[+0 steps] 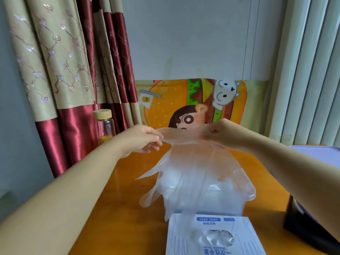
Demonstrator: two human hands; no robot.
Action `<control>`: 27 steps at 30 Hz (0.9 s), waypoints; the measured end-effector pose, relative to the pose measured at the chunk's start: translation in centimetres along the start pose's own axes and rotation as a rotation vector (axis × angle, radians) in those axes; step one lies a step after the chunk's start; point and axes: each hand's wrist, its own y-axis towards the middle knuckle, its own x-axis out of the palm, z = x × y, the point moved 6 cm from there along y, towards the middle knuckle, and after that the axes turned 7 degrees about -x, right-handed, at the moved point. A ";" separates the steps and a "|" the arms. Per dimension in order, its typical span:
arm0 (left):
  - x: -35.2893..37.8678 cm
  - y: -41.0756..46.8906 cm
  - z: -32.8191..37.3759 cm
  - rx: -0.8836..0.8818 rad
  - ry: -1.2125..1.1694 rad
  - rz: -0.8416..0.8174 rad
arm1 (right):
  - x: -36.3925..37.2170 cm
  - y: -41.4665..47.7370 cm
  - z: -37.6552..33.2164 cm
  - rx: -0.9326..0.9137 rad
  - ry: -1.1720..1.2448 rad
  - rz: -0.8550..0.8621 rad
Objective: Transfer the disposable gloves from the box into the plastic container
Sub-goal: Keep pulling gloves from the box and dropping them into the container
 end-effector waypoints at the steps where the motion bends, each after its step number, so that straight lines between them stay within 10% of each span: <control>1: 0.2 0.8 -0.3 -0.023 0.036 0.014 | 0.4 0.1 1.0 0.026 -0.020 0.001; 7: -0.1 1.9 2.4 0.275 0.388 0.514 | 3.0 -0.4 6.8 0.183 -0.221 0.000; 10: 5.0 -0.1 5.5 0.579 0.551 0.186 | 4.0 -0.7 8.3 0.225 -0.291 0.018; 14: 11.9 0.8 1.8 0.314 1.030 -0.361 | 5.2 -1.2 8.8 0.209 -0.496 -0.031; 23: 14.9 3.4 -2.6 0.066 1.086 -0.549 | 5.0 -2.3 7.9 0.046 -0.791 -0.020; 27: 15.7 4.0 -2.9 0.033 1.062 -0.567 | 6.0 -1.9 5.8 -0.032 -0.450 -0.094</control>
